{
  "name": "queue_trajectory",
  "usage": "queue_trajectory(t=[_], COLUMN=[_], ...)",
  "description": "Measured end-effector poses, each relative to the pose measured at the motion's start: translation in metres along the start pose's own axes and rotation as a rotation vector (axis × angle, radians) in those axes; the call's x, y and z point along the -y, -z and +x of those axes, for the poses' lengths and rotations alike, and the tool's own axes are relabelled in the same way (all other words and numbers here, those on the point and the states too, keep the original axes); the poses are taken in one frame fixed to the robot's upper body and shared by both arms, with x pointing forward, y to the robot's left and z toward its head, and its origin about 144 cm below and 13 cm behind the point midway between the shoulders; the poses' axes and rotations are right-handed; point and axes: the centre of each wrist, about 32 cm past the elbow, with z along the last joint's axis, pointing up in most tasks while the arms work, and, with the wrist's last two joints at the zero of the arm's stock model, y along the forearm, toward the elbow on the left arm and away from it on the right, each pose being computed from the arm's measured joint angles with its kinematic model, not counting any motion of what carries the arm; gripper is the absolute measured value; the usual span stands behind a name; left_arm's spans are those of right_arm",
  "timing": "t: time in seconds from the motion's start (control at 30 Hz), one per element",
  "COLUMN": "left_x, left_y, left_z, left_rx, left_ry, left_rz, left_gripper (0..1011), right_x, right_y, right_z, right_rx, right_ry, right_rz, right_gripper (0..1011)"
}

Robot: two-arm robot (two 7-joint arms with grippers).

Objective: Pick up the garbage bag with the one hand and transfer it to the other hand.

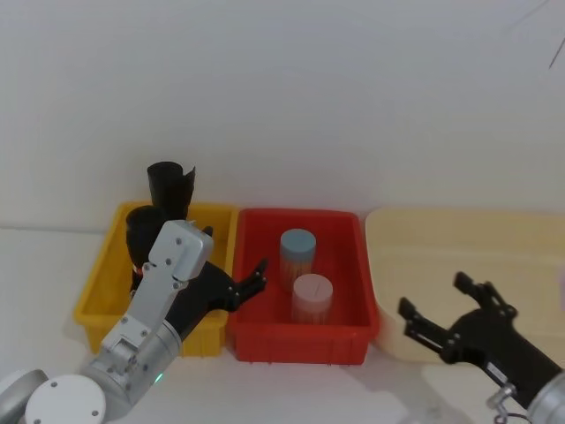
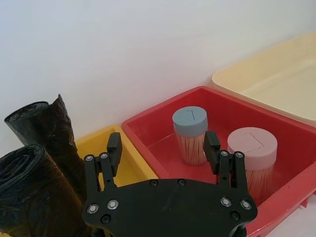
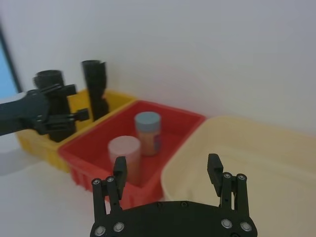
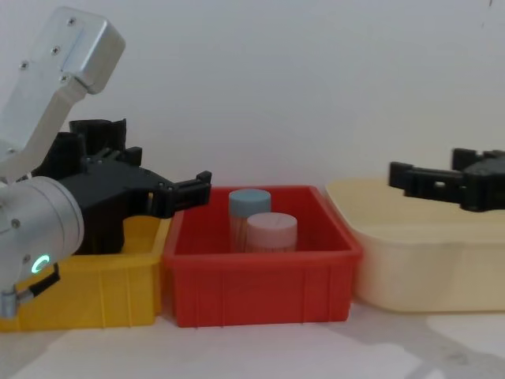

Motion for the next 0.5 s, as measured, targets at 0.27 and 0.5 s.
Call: queue_trajectory(t=[0.27,0.5], left_x=[0.0,0.0], left_y=[0.0,0.0], left_z=[0.0,0.0], left_rx=[0.0,0.0], left_ry=[0.0,0.0], left_rz=[0.0,0.0], left_gripper=[1000,1000], right_x=[-0.028,-0.061], right_y=[-0.01,-0.02], right_z=[0.007,0.015], right_rx=[0.011,0.034], right_ry=[-0.116,-0.19], right_rz=[-0.053,-0.123], right_gripper=[1004,1004])
